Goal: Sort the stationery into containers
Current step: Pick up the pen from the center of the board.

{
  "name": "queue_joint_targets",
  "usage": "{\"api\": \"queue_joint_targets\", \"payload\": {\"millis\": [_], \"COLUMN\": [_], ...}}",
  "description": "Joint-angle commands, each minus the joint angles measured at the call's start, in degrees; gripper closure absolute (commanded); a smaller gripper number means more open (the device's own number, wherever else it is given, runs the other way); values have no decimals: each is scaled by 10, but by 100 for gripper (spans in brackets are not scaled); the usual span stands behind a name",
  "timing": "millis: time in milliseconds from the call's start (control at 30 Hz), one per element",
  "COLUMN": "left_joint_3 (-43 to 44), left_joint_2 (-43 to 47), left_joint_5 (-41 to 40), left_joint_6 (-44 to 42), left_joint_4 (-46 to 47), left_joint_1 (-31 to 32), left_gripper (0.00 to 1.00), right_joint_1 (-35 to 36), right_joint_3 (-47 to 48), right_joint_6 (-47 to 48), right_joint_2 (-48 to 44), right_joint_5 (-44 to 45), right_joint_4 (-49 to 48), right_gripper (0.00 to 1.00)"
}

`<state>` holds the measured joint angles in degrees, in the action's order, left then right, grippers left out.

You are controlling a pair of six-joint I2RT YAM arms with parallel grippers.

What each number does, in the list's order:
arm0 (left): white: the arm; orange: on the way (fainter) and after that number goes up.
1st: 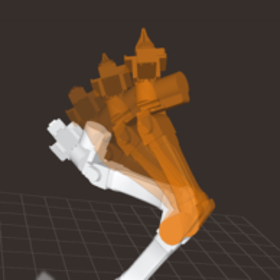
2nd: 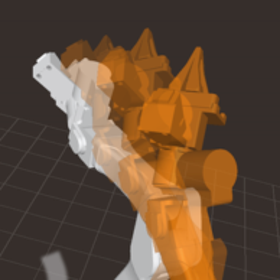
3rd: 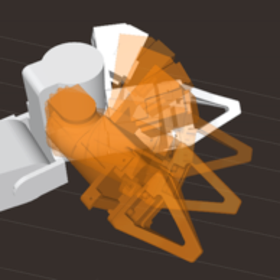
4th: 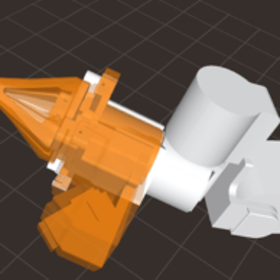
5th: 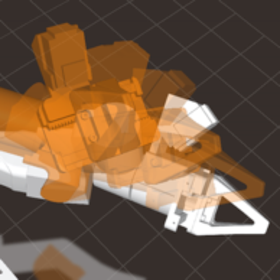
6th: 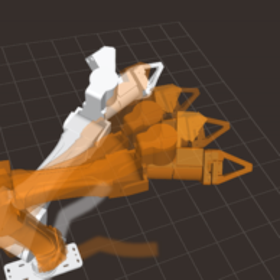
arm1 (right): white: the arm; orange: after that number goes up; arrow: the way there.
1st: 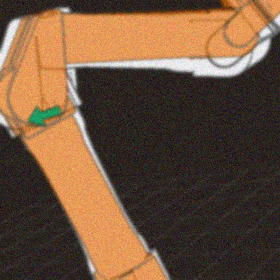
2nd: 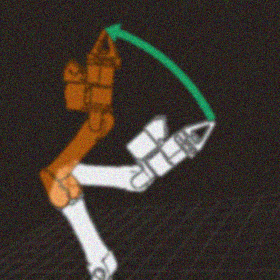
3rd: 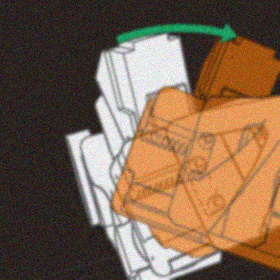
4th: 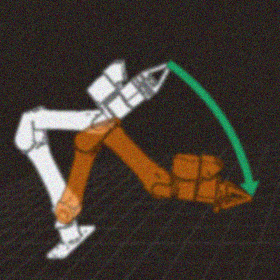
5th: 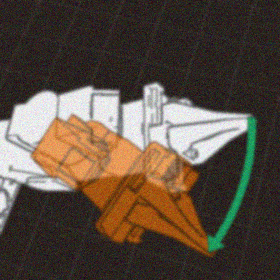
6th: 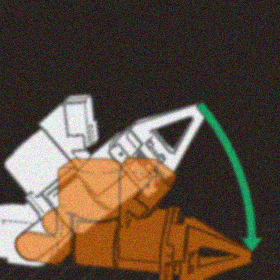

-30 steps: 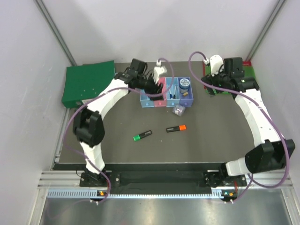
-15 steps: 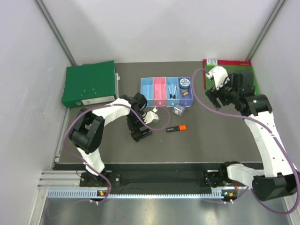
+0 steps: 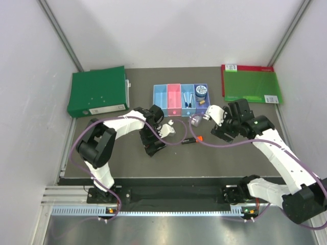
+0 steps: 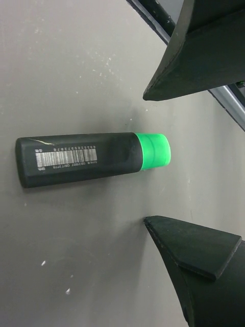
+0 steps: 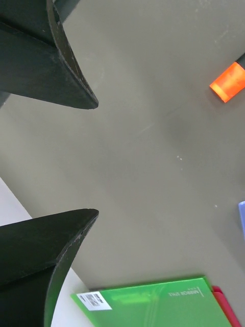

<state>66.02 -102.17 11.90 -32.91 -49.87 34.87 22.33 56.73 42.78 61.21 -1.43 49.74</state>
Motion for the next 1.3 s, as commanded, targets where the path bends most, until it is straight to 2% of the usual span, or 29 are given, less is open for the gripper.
{"api": "queue_joint_targets", "payload": {"millis": [0,67,167,300,500,567,767,1067,1200,1267], "left_joint_3": [-12,-11,-6,-3,-16,-23,-24,39,64,80], "left_joint_2": [-7,-11,-23,-41,-51,-55,-38,93,159,180], "left_joint_5": [9,12,13,5,-8,-12,-11,27,19,15], "left_joint_6": [9,9,12,17,14,14,27,57,67,88], "left_joint_4": [34,37,38,43,44,47,37,-26,-14,22], "left_joint_1": [8,9,10,12,21,23,21,2,-25,-48], "left_gripper": [7,14,31,43,90,100,100,100,100,100], "right_joint_1": [8,9,8,7,11,12,17,29,38,44], "right_joint_3": [9,18,24,14,-3,1,13,-13,-16,-16], "right_joint_6": [29,27,25,27,41,41,47,82,90,98], "right_joint_2": [21,27,29,33,59,73,101,102,105,108], "right_joint_5": [6,6,-1,-10,-22,-25,-36,-42,-41,-39], "right_joint_4": [-55,-66,-68,-75,-95,-106,-118,-116,-109,-108], "right_gripper": [22,22,21,21,22,22,22,17,15,13]}}
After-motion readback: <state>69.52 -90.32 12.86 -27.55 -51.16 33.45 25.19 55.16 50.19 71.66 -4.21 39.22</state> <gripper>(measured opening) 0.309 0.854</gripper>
